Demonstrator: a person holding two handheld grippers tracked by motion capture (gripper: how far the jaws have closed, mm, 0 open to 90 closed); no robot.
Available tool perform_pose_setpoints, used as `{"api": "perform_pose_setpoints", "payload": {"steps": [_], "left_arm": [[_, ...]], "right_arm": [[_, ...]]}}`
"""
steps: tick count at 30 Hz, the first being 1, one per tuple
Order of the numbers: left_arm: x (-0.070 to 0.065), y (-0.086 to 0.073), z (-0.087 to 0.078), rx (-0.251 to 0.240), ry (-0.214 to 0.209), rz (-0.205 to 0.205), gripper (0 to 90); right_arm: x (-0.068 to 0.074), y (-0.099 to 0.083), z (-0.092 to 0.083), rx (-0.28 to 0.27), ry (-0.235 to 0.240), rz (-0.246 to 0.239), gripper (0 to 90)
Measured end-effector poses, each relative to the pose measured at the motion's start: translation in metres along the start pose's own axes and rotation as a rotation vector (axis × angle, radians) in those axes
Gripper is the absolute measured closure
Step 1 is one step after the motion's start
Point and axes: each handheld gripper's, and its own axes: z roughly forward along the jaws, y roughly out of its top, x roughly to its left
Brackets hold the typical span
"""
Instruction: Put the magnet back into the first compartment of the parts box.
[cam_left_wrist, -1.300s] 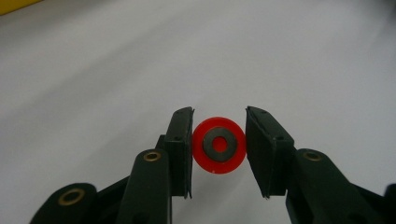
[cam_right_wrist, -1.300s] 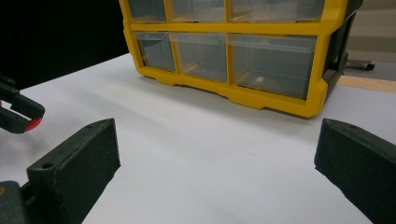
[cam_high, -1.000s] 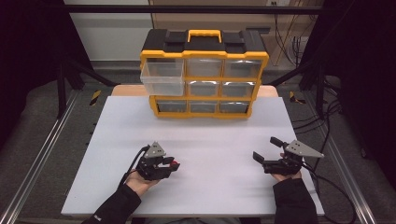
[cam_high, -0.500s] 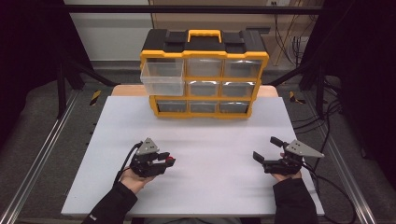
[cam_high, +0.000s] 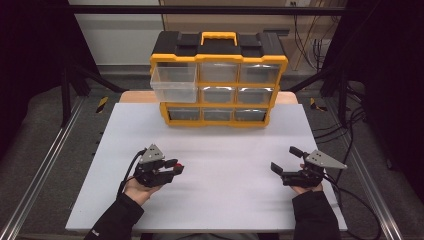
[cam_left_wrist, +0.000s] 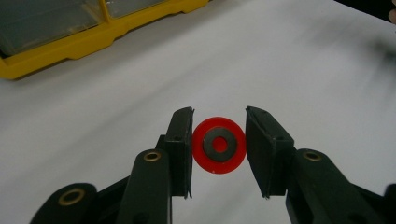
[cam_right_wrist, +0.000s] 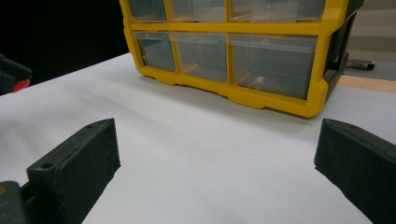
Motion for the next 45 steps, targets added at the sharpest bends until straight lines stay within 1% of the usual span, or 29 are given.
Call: {"api": "perform_pose_setpoints", "payload": {"steps": [14,23,32,37,45], "left_arm": [[0.007,0.008,-0.017,-0.048,0.017,-0.010,62.2],[0.010,0.014,-0.026,-0.076,0.030,-0.012,62.2],[0.013,0.024,-0.037,-0.108,0.041,-0.007,62.2],[0.015,0.027,-0.040,-0.118,0.044,-0.005,62.2],[0.020,0.038,-0.048,-0.146,0.053,0.001,62.2]], "right_arm": [[0.000,0.000,0.000,0.005,-0.002,-0.007,0.5],[0.001,-0.001,0.001,0.010,0.001,0.001,0.5],[0.000,-0.001,0.001,0.007,-0.002,-0.006,0.5],[0.001,-0.001,0.001,0.010,-0.001,-0.004,0.5],[0.001,-0.001,0.001,0.012,-0.001,-0.003,0.5]]}}
